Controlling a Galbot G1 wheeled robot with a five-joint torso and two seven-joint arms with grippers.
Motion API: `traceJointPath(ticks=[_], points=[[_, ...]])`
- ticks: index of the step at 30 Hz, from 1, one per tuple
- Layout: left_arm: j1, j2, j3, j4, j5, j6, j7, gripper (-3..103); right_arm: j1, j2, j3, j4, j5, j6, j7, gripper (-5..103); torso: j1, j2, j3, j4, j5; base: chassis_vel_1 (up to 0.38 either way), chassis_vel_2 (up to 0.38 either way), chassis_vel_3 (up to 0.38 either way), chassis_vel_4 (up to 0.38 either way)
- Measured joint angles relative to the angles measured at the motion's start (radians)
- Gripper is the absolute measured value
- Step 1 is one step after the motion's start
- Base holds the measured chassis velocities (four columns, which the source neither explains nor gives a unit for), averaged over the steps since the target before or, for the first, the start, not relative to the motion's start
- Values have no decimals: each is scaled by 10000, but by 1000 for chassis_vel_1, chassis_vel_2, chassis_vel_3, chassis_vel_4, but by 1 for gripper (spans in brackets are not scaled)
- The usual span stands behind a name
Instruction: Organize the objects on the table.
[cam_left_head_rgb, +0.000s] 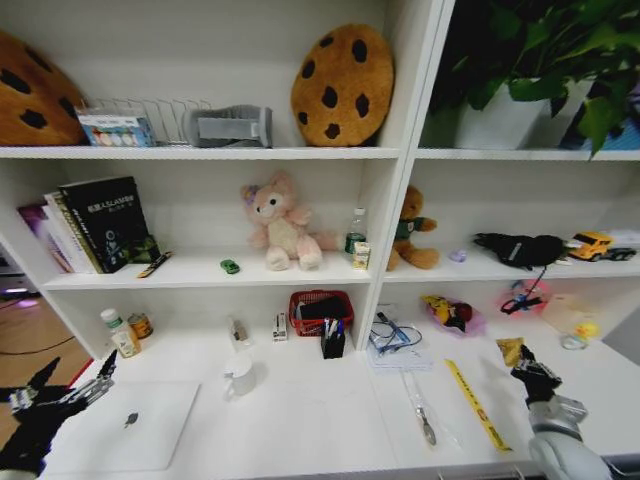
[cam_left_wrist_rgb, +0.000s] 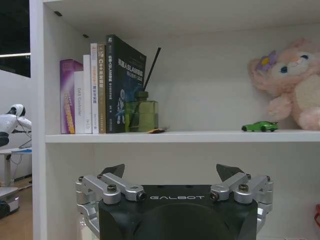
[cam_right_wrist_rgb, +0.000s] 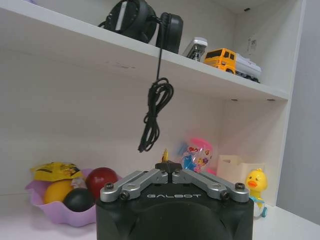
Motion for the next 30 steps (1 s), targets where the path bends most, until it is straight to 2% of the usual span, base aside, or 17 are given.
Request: traceJointPath(ticks=[9,15,18,23,24,25,26,27,29,30], points=[[0,-1,0,0,0,0,5,100,163,-9,-187,-225,-21,15,-73,0,-1,1,0,-2,-2,-221,-229,214,227],[0,0,1,0,0,0,5,100,259,-6,-306,-441,-66,121,-160,0,0,0,1,-3,0,-66,-102,100,84],[0,-2,1,-2,0,0,12,100,759,85,-977,-995,-345,284,-567,0,-2,0,0,-2,6,14,36,-17,-24],[0,-1,0,-1,0,1,14,100,1396,126,-1679,-1133,-527,114,-692,-2,0,0,0,2,-3,54,66,-22,-35],[0,0,0,0,0,1,13,100,1454,134,-1757,-1020,-534,36,-668,3,0,0,0,1,-3,0,0,0,0],[0,0,0,0,0,1,13,100,1454,134,-1757,-1020,-534,36,-668,3,0,0,0,1,-3,0,0,0,0],[0,0,0,0,0,1,11,100,1404,176,-1719,-834,-543,-1,-618,14,1,0,0,5,-3,0,0,0,0],[0,-1,0,1,0,0,8,100,1214,235,-1530,-663,-540,-17,-519,20,1,0,0,4,-3,0,0,0,0],[0,-1,0,1,0,1,7,100,1054,273,-1373,-590,-516,-23,-434,20,1,0,0,3,-3,0,0,0,0],[0,-1,0,0,0,1,7,100,777,329,-1069,-538,-447,-16,-289,25,1,0,0,-3,3,0,0,0,0]])
